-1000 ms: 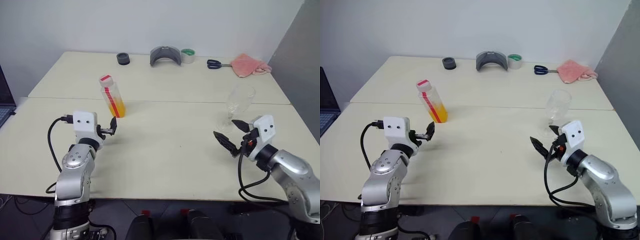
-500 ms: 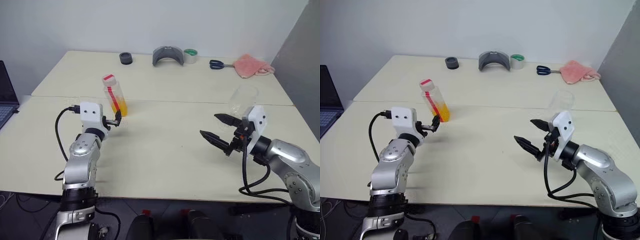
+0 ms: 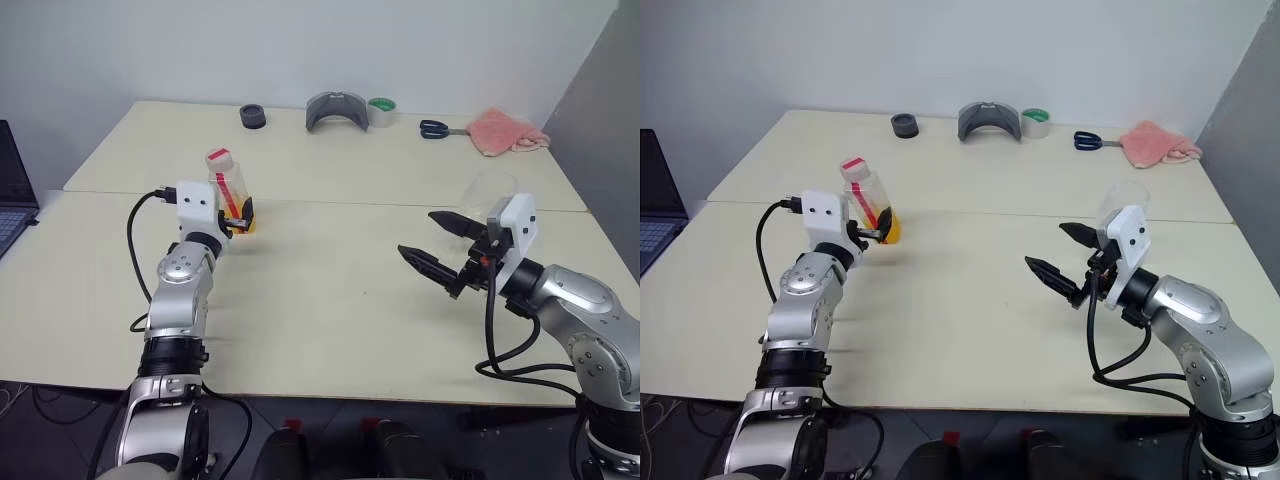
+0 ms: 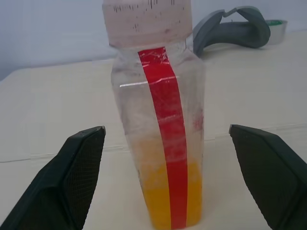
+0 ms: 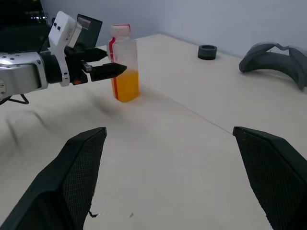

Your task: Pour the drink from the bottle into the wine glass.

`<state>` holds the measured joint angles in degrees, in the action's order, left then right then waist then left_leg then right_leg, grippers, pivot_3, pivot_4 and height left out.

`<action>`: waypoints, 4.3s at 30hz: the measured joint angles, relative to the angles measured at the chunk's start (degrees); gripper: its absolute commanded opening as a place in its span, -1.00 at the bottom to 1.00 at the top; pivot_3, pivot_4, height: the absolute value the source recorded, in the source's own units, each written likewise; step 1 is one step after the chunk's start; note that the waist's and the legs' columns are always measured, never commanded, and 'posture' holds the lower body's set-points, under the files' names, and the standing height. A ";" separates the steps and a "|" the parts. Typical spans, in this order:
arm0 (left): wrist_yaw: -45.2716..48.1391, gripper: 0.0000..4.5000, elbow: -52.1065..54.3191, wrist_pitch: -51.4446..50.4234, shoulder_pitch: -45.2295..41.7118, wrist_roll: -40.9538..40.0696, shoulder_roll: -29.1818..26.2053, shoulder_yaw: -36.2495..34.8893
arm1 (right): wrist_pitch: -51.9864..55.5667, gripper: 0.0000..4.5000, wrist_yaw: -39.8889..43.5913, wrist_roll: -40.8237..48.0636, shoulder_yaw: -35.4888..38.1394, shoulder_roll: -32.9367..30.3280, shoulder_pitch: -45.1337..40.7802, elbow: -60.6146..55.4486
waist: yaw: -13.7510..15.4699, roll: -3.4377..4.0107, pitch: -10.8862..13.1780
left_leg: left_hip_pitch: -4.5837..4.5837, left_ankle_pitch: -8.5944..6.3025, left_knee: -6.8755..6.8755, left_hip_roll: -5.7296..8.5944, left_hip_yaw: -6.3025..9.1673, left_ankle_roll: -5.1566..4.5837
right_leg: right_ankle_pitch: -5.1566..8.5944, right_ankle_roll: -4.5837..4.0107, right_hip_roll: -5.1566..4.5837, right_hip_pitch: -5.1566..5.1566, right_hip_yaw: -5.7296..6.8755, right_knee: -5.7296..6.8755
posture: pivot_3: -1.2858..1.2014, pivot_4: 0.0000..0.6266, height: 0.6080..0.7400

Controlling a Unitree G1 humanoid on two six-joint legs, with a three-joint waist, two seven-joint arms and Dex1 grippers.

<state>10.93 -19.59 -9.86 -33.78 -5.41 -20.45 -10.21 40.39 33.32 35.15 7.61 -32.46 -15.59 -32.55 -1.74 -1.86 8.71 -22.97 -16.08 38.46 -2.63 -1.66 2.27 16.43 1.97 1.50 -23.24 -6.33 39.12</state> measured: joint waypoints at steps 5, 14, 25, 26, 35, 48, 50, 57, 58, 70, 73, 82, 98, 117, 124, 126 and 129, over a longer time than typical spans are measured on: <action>0.04 0.98 -8.11 5.02 -4.67 0.40 0.02 0.41 | 0.03 1.00 -0.93 0.02 -0.02 0.01 -0.81 -0.03 | 0.01 0.00 0.00 | -0.05 0.00 0.07 0.02 0.05 0.00 | 0.00 0.00 0.00 0.00 0.09 0.00 | 0.03 -0.52 1.00; -0.04 0.98 -22.77 13.85 -12.49 1.20 0.25 0.83 | 0.03 1.00 -2.44 -0.09 -0.08 0.21 -0.90 -0.08 | 0.04 0.00 0.00 | -0.36 -0.01 0.34 0.03 0.23 -0.03 | 0.00 0.00 -0.03 0.00 0.55 -0.01 | 0.03 -0.52 1.00; 1.04 0.98 -30.89 20.07 -15.56 1.28 -0.11 0.82 | 0.03 1.00 -3.75 -0.13 -0.14 0.29 -0.86 -0.20 | 0.03 0.00 0.00 | -0.42 -0.01 0.37 0.05 0.29 -0.02 | 0.00 0.00 -0.07 -0.01 0.65 -0.01 | 0.03 -0.52 1.00; 1.10 0.98 -31.23 20.37 -15.74 1.28 -0.19 0.82 | 0.03 1.00 -3.79 -0.12 -0.14 0.29 -0.86 -0.21 | 0.04 0.00 0.00 | -0.43 -0.01 0.37 0.05 0.30 -0.02 | 0.00 0.00 -0.07 -0.01 0.67 -0.01 | 0.03 -0.52 1.00; 2.08 0.06 -32.20 22.00 -16.15 1.14 -0.73 0.75 | 0.03 1.00 -4.18 -0.12 -0.14 0.30 -0.55 -0.24 | 0.05 0.00 0.00 | -0.44 -0.01 0.37 0.05 0.32 -0.02 | 0.00 0.00 -0.12 -0.01 0.70 0.00 | 0.03 -0.52 1.00; 3.63 -0.18 -31.67 20.79 -16.16 0.86 -0.77 0.80 | 0.40 1.00 -5.40 -0.41 -1.83 0.38 -1.32 -0.26 | 0.01 0.01 0.01 | -0.45 -0.01 0.39 0.06 0.31 -0.02 | 0.00 0.00 -0.12 -0.02 0.71 0.02 | 0.03 -0.52 1.00; 5.44 -0.18 -30.01 18.71 -16.22 0.42 -0.13 0.98 | 0.47 1.00 -5.92 -0.97 -2.33 0.26 -4.05 0.14 | 0.07 0.01 0.01 | -0.46 -0.01 0.42 0.06 0.32 -0.02 | 0.00 0.00 -0.13 -0.02 0.75 0.03 | 0.03 -0.52 1.00; 17.65 -0.18 -19.09 9.09 -16.51 -2.37 4.40 6.27 | 0.58 1.00 -5.89 -3.82 -4.73 -0.18 -13.51 6.44 | 0.22 0.02 0.01 | -0.60 0.01 0.46 0.08 0.33 0.00 | 0.00 -0.01 -0.18 -0.09 0.77 0.01 | 0.03 -0.52 1.00; 19.62 -0.18 -17.34 7.07 -16.55 -3.34 4.87 6.82 | 0.76 1.00 -5.91 -4.01 -4.82 0.05 -14.91 7.49 | 0.20 0.03 0.02 | -0.66 0.01 0.46 0.08 0.33 0.00 | 0.00 -0.01 -0.18 -0.14 0.77 0.02 | 0.03 -0.52 1.00; 40.06 -0.18 3.31 -10.91 -16.63 -13.60 6.73 13.87 | 6.18 1.00 -5.00 -1.69 -4.24 1.61 -22.11 12.57 | -0.02 0.09 0.05 | -0.80 0.01 0.48 0.10 0.78 0.00 | 0.00 -0.03 -0.19 -0.29 0.80 0.19 | 0.03 -0.52 1.00; 43.37 -0.18 3.90 -11.19 -16.34 -13.84 6.23 15.22 | 6.82 1.00 -4.31 -0.37 -4.22 1.41 -22.12 12.56 | -0.04 0.10 0.05 | -0.79 0.01 0.49 0.11 0.80 -0.02 | 0.01 -0.04 -0.19 -0.29 0.81 0.24 | 0.03 -0.52 1.00; 47.50 -0.18 3.75 -9.09 -16.24 -13.70 4.86 15.96 | 12.59 1.00 -6.32 4.30 -3.05 2.76 -23.37 11.03 | -0.04 0.13 0.08 | -0.80 0.01 0.51 0.13 0.88 -0.04 | 0.02 -0.07 -0.19 -0.30 0.84 0.31 | 0.03 -0.52 1.00; 49.35 -0.18 0.77 -7.92 -16.22 -12.57 5.25 17.49 | 14.18 1.00 -8.48 8.44 -1.96 4.03 -25.57 7.61 | -0.02 0.21 0.12 | -0.83 0.01 0.52 0.15 0.94 -0.05 | 0.04 -0.09 -0.19 -0.30 0.87 0.33 | 0.03 -0.52 1.00; 50.10 -0.18 -1.84 -5.92 -16.96 -12.39 5.12 17.39 | 14.11 1.00 -9.64 8.09 -3.53 5.40 -26.44 8.34 | -0.03 0.21 0.12 | -0.84 0.02 0.52 0.16 0.96 -0.05 | 0.04 -0.10 -0.19 -0.30 0.89 0.33 | 0.03 -0.52 1.00; 50.97 -0.18 -2.59 -5.76 -17.96 -12.37 5.31 17.39 | 13.08 1.00 -8.62 4.81 -5.90 5.00 -26.05 10.32 | -0.03 0.22 0.12 | -0.85 0.02 0.52 0.16 0.97 -0.05 | 0.04 -0.10 -0.19 -0.30 0.90 0.32 | 0.03 -0.52 1.00; 51.01 -0.18 -2.59 -5.74 -17.96 -12.35 5.41 17.40 | 12.72 1.00 -8.42 4.32 -6.18 5.17 -25.99 10.80 | -0.04 0.22 0.13 | -0.85 0.02 0.52 0.16 0.97 -0.06 | 0.05 -0.11 -0.19 -0.30 0.89 0.32 | 0.03 -0.52 1.00; 51.04 -0.18 -2.59 -5.71 -17.96 -12.33 5.48 17.40 | 12.44 1.00 -8.32 4.26 -6.20 5.88 -26.00 11.57 | -0.04 0.22 0.13 | -0.84 0.02 0.52 0.16 0.97 -0.06 | 0.05 -0.11 -0.19 -0.30 0.89 0.33 | 0.03 -0.52 1.00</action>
<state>61.97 -22.19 -15.57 -51.74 -17.74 -14.97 7.20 52.84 24.99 39.41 1.41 -26.57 -41.59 -20.99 -1.78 -1.64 8.84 -23.82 -16.07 38.98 -2.47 -0.69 2.21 16.47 1.87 1.31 -23.54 -5.43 39.44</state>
